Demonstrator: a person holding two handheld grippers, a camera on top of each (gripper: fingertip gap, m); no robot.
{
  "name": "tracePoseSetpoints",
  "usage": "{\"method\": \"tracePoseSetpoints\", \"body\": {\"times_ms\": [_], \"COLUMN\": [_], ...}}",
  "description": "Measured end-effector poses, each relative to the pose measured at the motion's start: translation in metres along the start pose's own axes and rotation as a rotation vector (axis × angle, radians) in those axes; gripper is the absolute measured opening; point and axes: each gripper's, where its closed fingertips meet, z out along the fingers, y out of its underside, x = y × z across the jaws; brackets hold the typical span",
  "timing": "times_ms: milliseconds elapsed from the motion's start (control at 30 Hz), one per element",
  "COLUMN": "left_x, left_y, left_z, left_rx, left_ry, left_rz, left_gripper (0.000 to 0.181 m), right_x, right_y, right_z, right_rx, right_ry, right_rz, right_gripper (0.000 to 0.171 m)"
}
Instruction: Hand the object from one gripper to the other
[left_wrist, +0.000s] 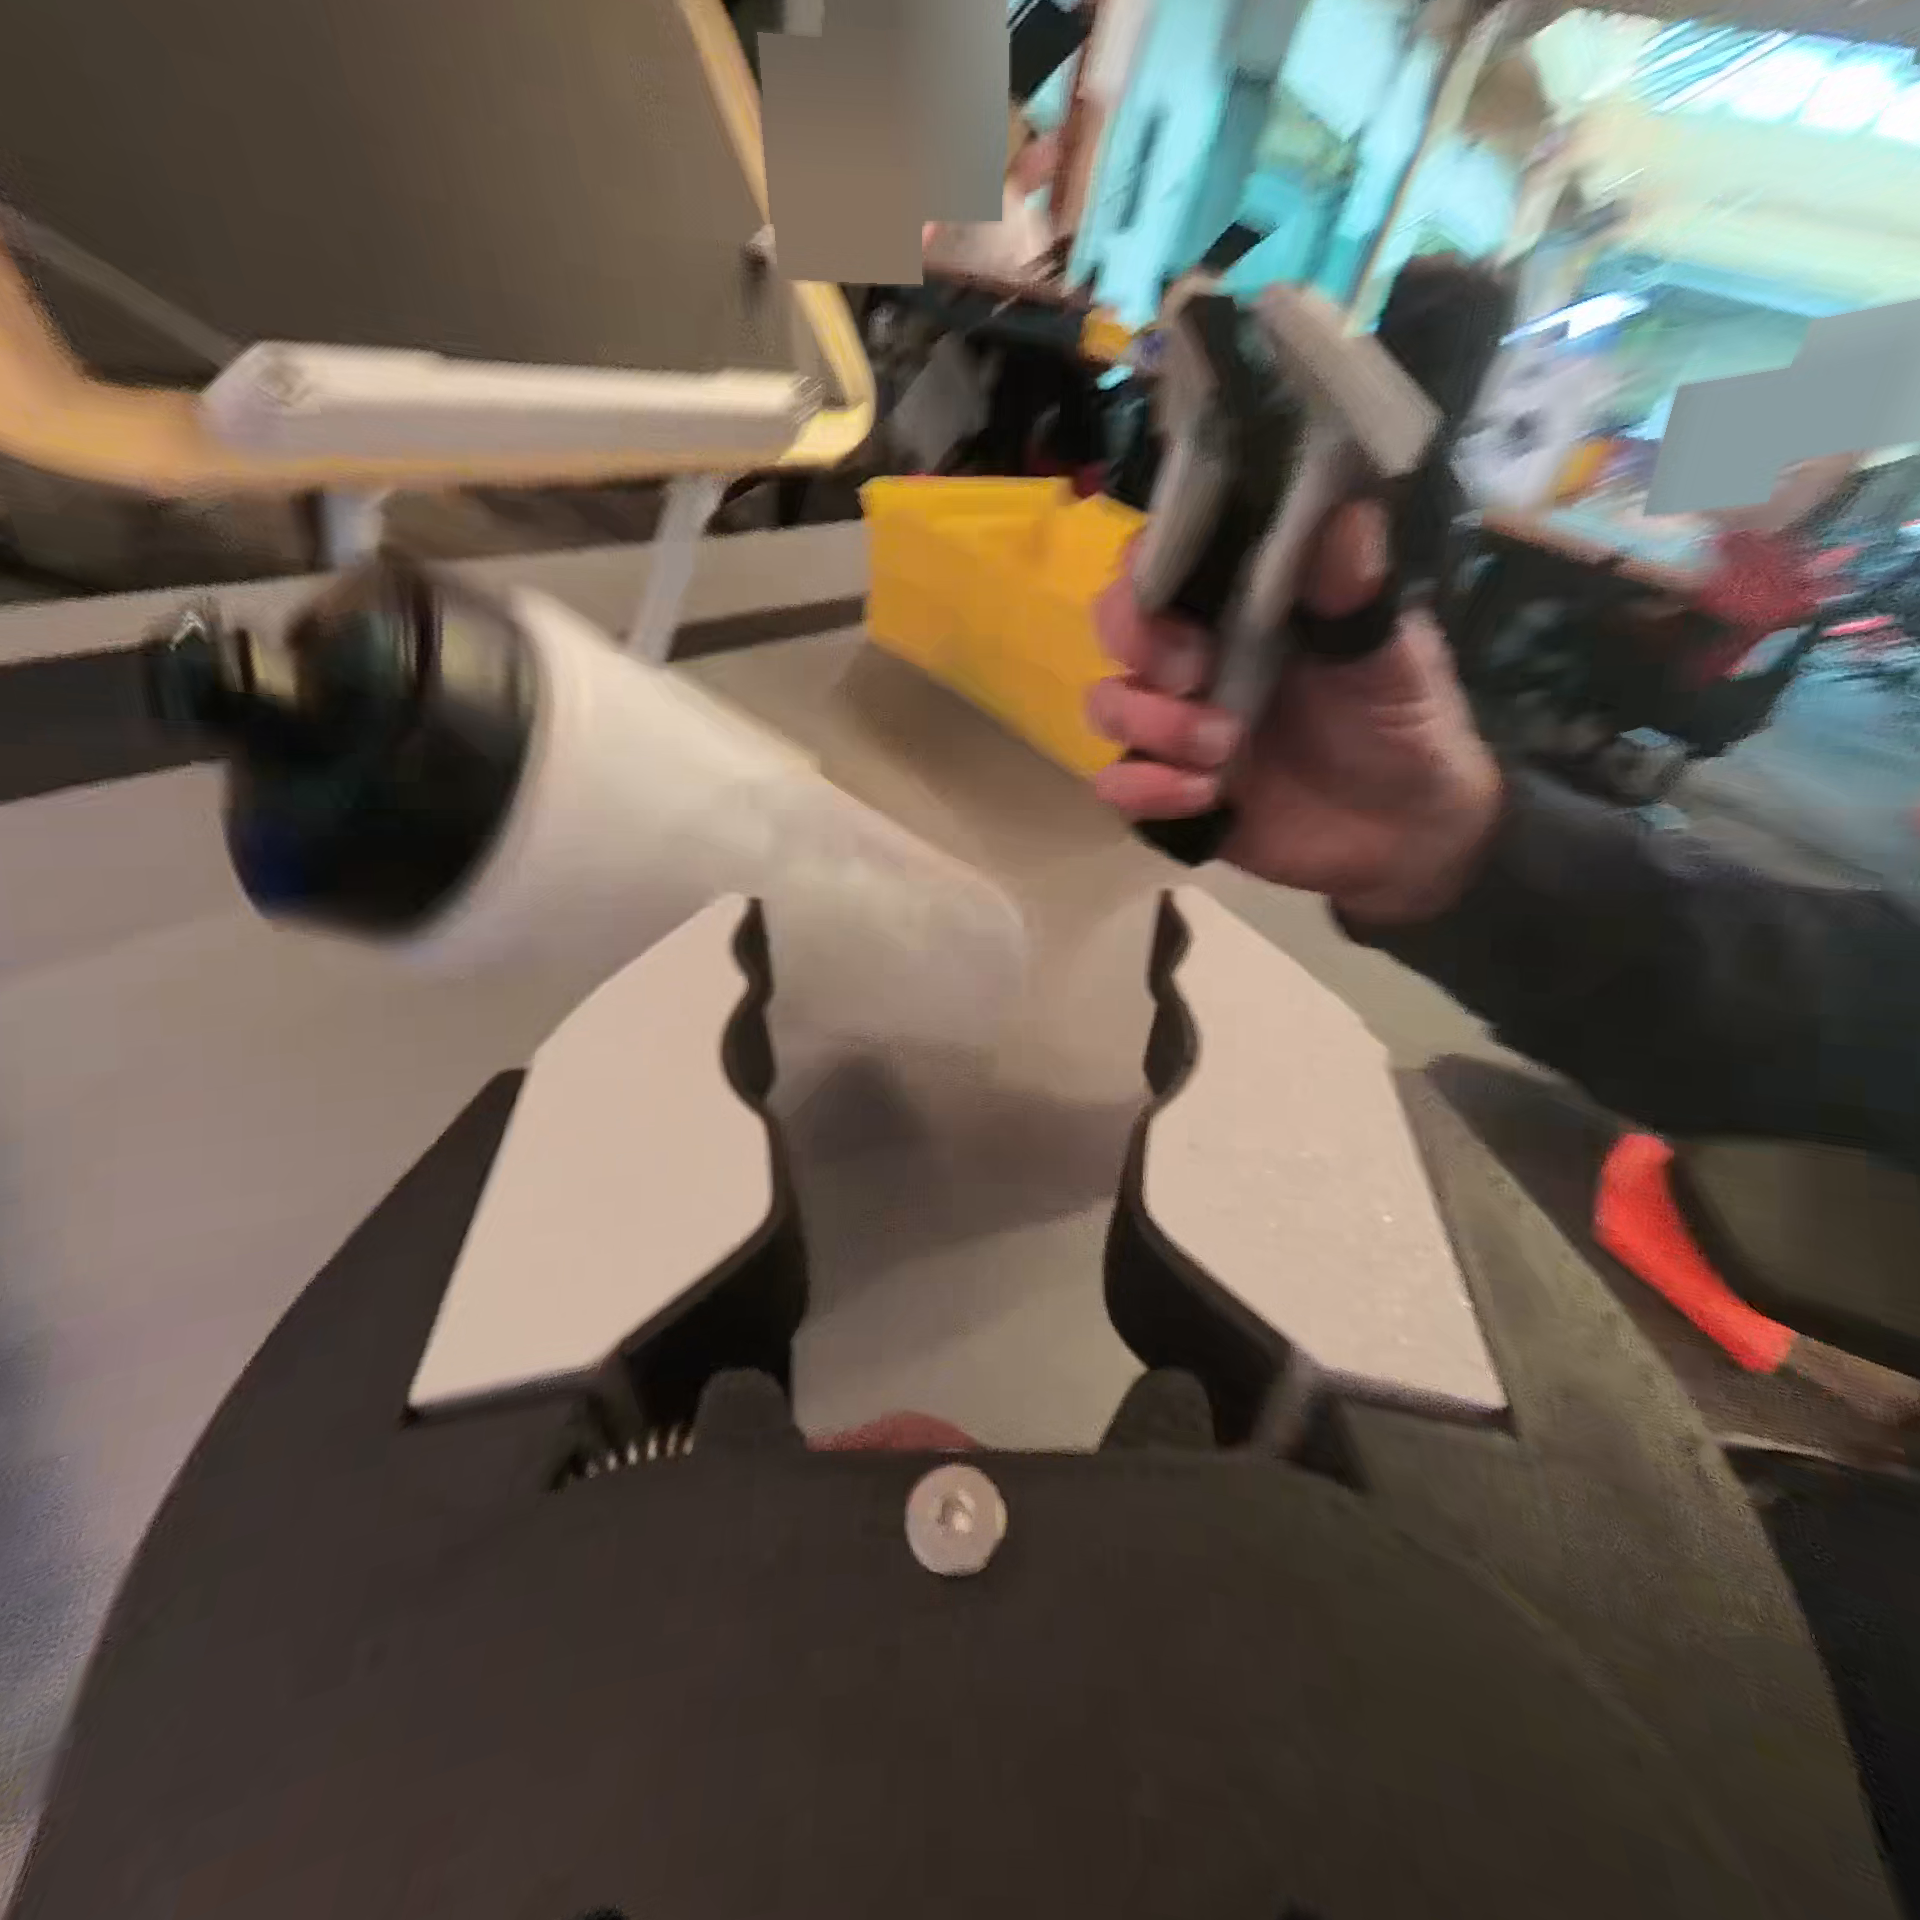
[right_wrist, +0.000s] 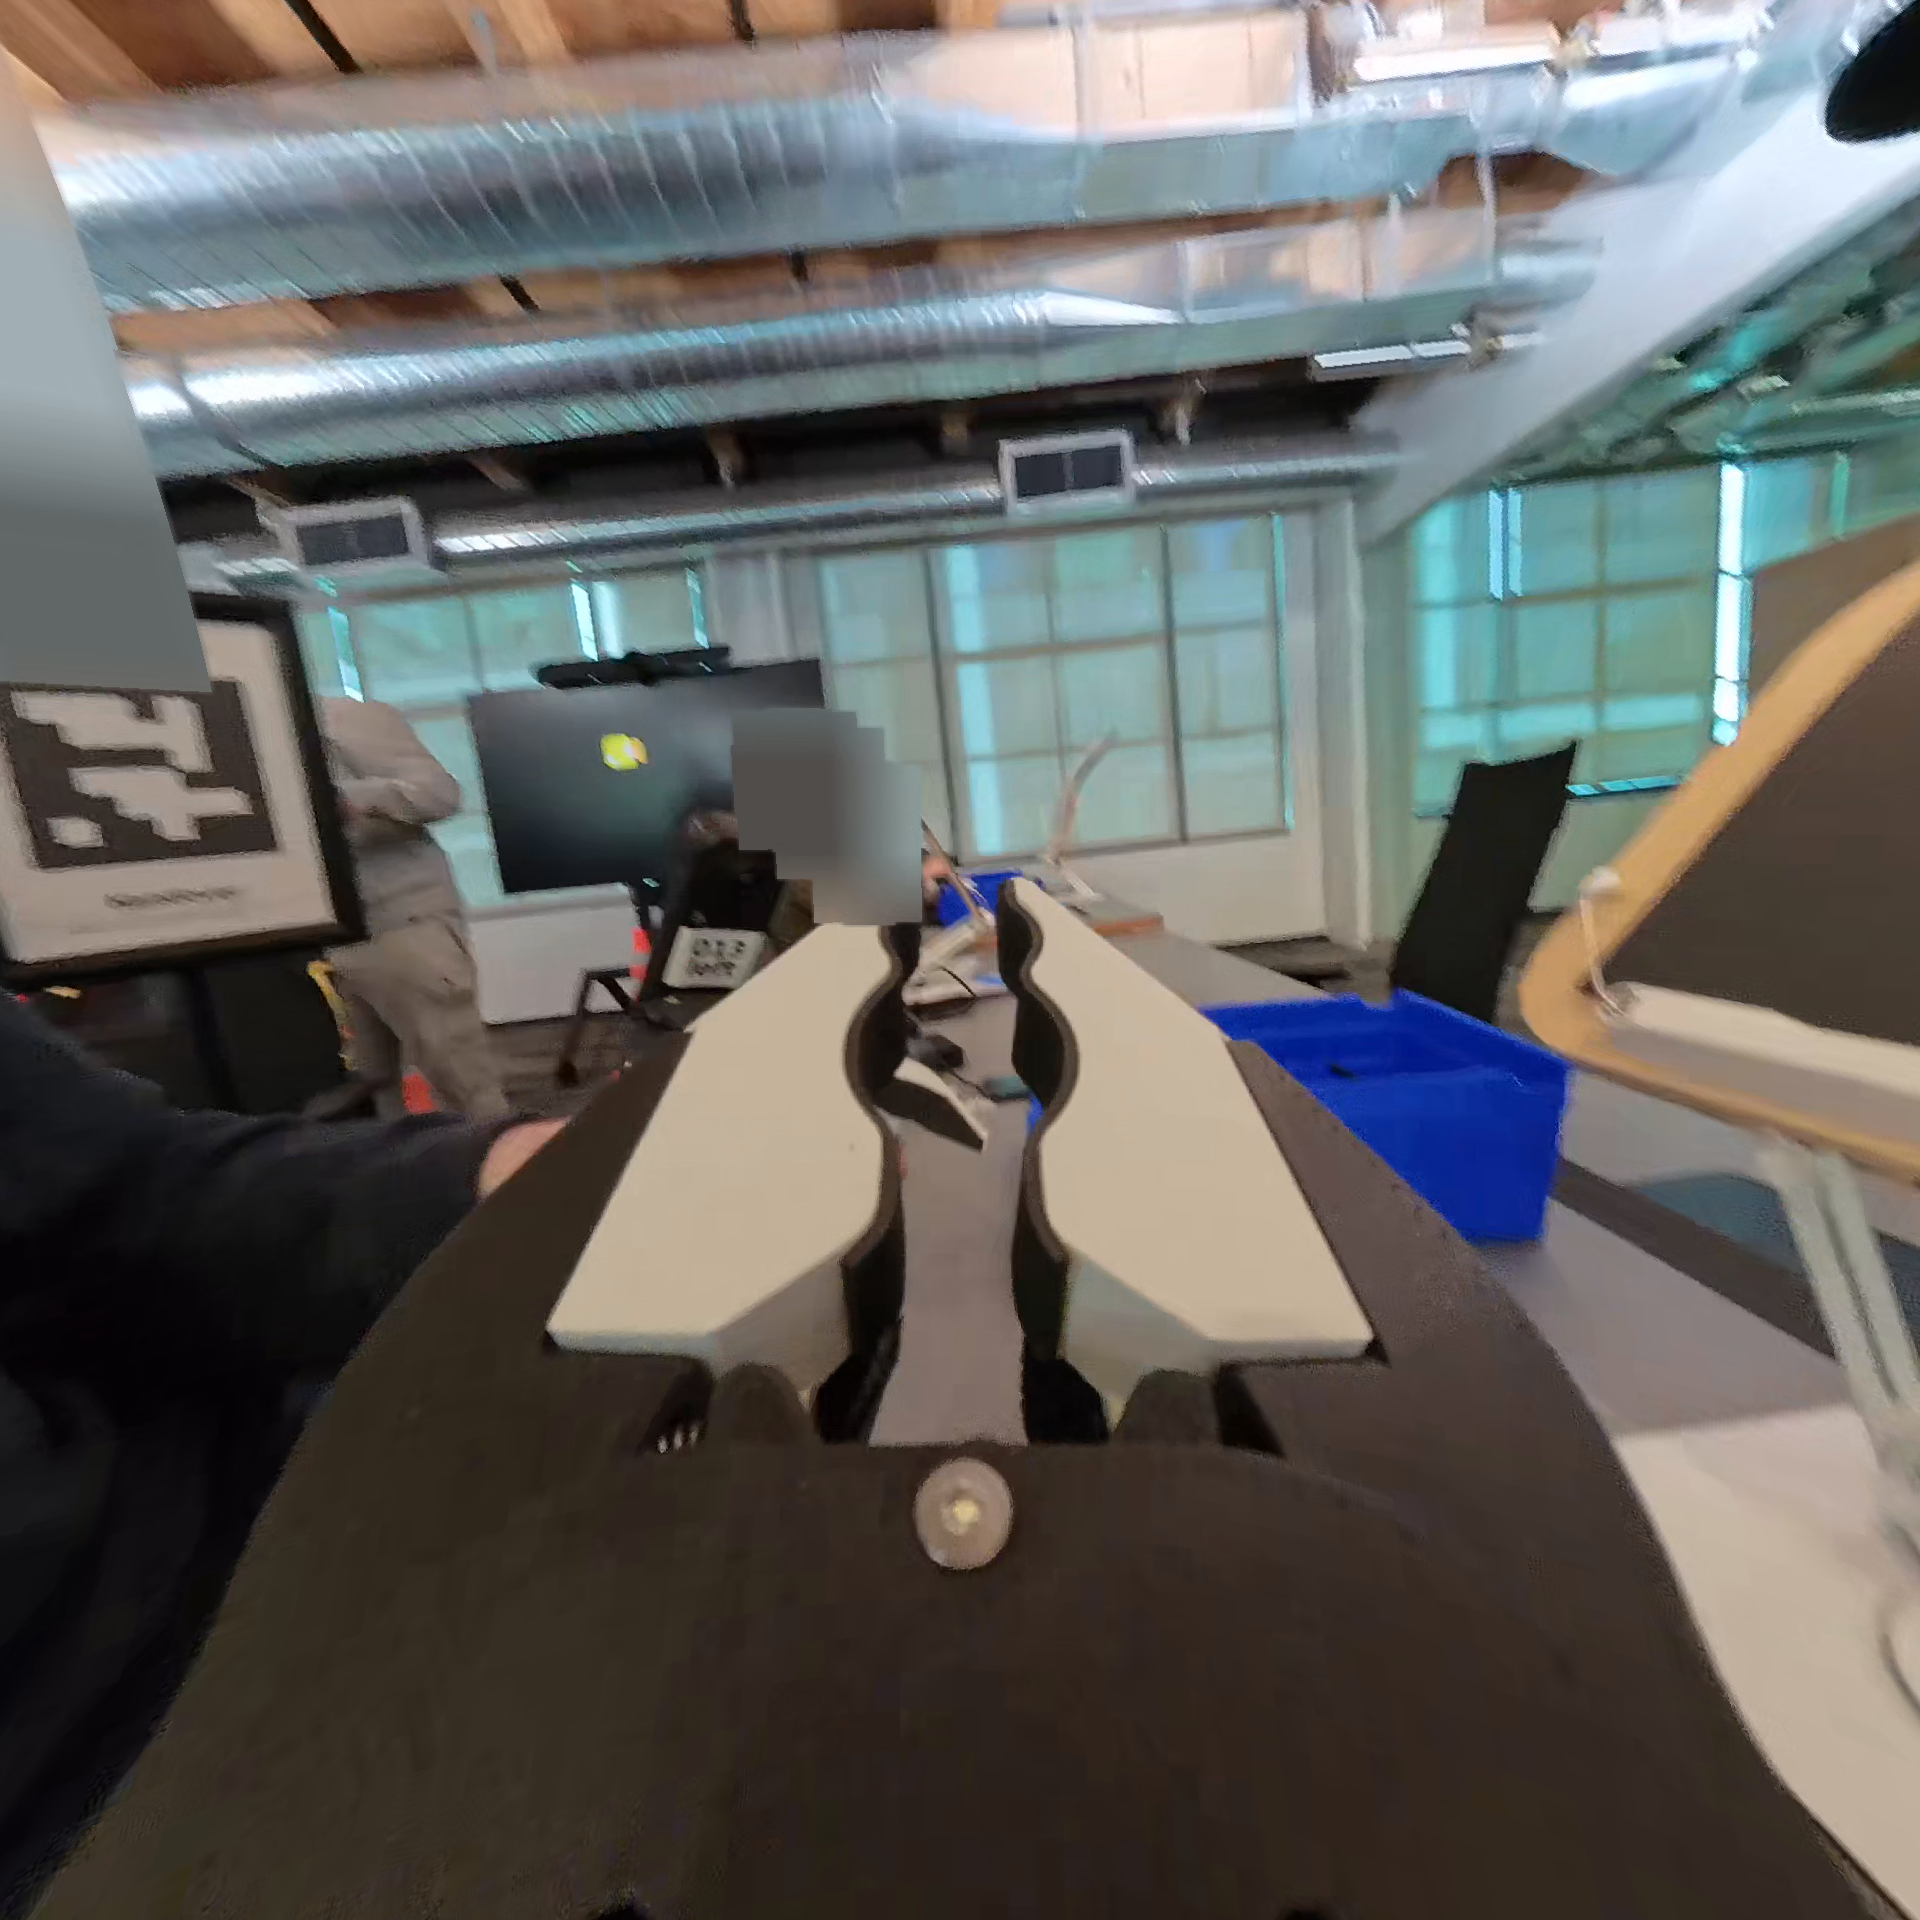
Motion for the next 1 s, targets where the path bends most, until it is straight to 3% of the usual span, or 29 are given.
{"method": "tracePoseSetpoints", "body": {"times_ms": [67,133,167,200,267,400,600,667,933,1000], "left_x": [-0.026,-0.048,-0.059,-0.072,-0.080,-0.096,-0.106,-0.107,-0.108,-0.109], "left_y": [0.011,0.021,0.029,0.036,0.047,0.064,0.074,0.071,0.058,0.051], "left_z": [0.007,0.010,0.013,0.017,0.027,0.044,0.045,0.043,0.028,0.023], "left_rx": [-0.034,-0.040,-0.050,-0.062,-0.082,-0.146,-0.130,-0.100,0.025,0.080], "left_ry": [-0.103,-0.104,-0.094,-0.117,-0.083,-0.081,-0.057,-0.042,0.001,-0.004], "left_rz": [-0.047,-0.176,-0.246,-0.321,-0.397,-0.426,-0.513,-0.554,-0.621,-0.628], "left_gripper": [0.093,0.097,0.087,0.099,0.093,0.094,0.093,0.093,0.094,0.101], "right_x": [0.022,0.053,0.070,0.078,0.086,0.103,0.108,0.102,0.082,0.071], "right_y": [0.021,0.061,0.086,0.110,0.159,0.198,0.250,0.262,0.250,0.238], "right_z": [0.001,0.003,0.004,0.006,0.007,0.014,-0.001,0.004,0.009,0.010], "right_rx": [-0.091,-0.300,-0.429,-0.555,-0.822,-1.087,-1.393,-1.368,-1.096,-1.006], "right_ry": [0.079,0.147,0.176,0.157,0.068,-0.001,0.025,0.040,0.082,0.066], "right_rz": [-0.003,0.011,0.029,0.040,0.043,-0.038,-0.086,-0.041,0.147,0.178], "right_gripper": [0.032,0.069,0.078,0.080,0.077,0.060,0.098,0.108,0.102,0.102]}}
